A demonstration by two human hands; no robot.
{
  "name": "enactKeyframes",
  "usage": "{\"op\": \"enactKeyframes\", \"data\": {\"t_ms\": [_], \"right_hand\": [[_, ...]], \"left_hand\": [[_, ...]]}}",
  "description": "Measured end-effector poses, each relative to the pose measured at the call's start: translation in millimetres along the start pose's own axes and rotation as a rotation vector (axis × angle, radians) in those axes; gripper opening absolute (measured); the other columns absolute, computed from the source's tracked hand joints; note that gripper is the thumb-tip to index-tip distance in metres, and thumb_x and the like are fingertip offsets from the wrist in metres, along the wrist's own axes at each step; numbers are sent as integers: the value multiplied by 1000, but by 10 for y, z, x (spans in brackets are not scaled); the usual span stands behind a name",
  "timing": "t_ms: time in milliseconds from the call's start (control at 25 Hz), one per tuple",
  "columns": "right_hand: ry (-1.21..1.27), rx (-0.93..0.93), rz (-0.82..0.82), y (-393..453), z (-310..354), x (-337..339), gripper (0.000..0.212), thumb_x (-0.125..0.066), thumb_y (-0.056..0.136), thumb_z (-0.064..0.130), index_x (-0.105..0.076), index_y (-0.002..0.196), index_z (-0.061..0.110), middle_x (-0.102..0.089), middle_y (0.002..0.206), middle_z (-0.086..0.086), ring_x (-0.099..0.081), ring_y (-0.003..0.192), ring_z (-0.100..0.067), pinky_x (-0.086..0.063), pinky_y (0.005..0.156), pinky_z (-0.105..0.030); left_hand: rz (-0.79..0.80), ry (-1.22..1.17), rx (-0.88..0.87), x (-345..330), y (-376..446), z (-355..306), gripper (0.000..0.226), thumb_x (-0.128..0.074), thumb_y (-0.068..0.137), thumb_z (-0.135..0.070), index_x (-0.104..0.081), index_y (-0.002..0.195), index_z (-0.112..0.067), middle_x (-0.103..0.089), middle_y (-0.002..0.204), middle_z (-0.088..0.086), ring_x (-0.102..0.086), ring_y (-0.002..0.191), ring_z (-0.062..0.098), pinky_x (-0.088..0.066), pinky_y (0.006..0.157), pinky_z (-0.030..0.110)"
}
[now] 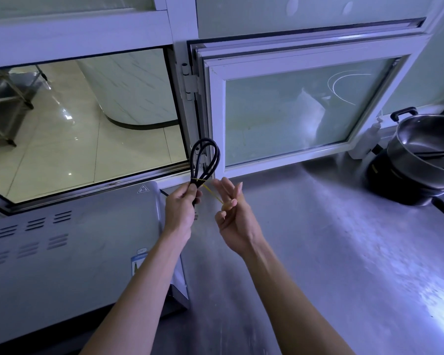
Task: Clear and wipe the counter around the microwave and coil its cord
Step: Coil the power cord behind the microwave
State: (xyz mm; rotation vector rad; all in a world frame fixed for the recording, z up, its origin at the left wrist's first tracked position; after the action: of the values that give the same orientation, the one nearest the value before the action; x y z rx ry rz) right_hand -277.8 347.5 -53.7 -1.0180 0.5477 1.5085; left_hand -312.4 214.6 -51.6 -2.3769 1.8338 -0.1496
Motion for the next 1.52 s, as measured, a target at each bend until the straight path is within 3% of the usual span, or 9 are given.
{"op": "enactKeyframes", "data": {"t_ms": [280, 440, 600, 680, 800, 1000, 1160, 1360, 1520], "right_hand": [[80, -24, -174, -130, -66, -13, 49, -62, 91, 44, -60, 129, 14, -69, 127, 2, -56, 53, 2, -57, 66, -20], [92, -16, -177, -134, 140, -94, 44, -66, 89, 37, -64, 119, 4, -70, 124, -7, -56, 51, 0, -58, 65, -22], [25, 11, -152, -134, 348, -198, 33, -66, 89, 35, -77, 93, 5, -54, 114, -10, -57, 52, -2, -60, 64, -27], [-42, 5, -153, -144, 401, -219, 35, -62, 94, 36, -79, 84, 8, -52, 112, -14, -59, 53, -3, -61, 64, -31], [-110, -20, -161, -152, 409, -192, 35, -63, 94, 39, -76, 93, 6, -63, 111, -14, -60, 57, -4, -61, 65, -36], [-351, -52, -159, -137, 488, -45, 52, -62, 94, 46, -68, 114, -1, -69, 96, -6, -61, 63, -9, -60, 67, -41], [-540, -66, -138, -108, 630, 57, 54, -62, 93, 51, -70, 112, 1, -70, 113, -16, -67, 72, -15, -60, 67, -44], [-548, -179, -80, -115, 682, 143, 54, -59, 95, 51, -72, 114, 3, -71, 118, -15, -72, 93, -18, -60, 68, -42], [-540, -237, -159, -95, 644, 237, 47, -63, 94, 45, -72, 111, 3, -74, 111, -16, -74, 88, -17, -60, 68, -42]], "left_hand": [[121, 5, -198, 6, -125, -21, 27, -51, 103, -25, -69, 83, -24, -63, 77, -9, -57, 78, 7, -46, 65, 26], [165, 37, -234, -8, -170, -58, 23, -52, 102, -19, -72, 93, -26, -66, 83, -9, -57, 79, 2, -43, 68, 15], [225, 103, -248, -84, -218, -69, 19, -52, 102, -14, -70, 109, -16, -68, 101, 13, -60, 94, 11, -44, 81, 26], [231, 122, -271, -85, -243, -93, 19, -52, 101, -13, -69, 109, -17, -68, 95, 7, -59, 89, 8, -43, 78, 22], [240, 225, -325, -61, -246, -109, 25, -52, 102, -16, -68, 100, -36, -59, 78, -19, -51, 71, -2, -37, 66, 11], [272, 424, -466, -105, -191, -99, 35, -54, 98, -5, -68, 101, -37, -61, 85, -12, -54, 79, -3, -37, 71, 10], [342, 582, -642, -167, -167, -176, 26, -53, 98, -3, -71, 112, -16, -58, 87, -14, -54, 83, 1, -40, 75, 22], [350, 869, -824, -209, -134, -243, 24, -54, 98, -9, -70, 116, -13, -67, 101, -3, -62, 95, 23, -45, 86, 49], [339, 1002, -879, -219, -158, -208, 27, -58, 95, -6, -70, 117, -17, -67, 102, -3, -62, 96, 24, -43, 89, 50]]}}
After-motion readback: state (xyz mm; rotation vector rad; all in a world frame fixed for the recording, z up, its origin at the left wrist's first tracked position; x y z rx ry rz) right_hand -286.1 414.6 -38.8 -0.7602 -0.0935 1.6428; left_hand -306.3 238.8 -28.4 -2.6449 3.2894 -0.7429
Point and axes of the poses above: each hand's wrist, its own y-axis towards the middle knuckle, its own x-axis out of the back of the hand, z = x × y, the point moved 8 cm from there along y, towards the middle knuckle
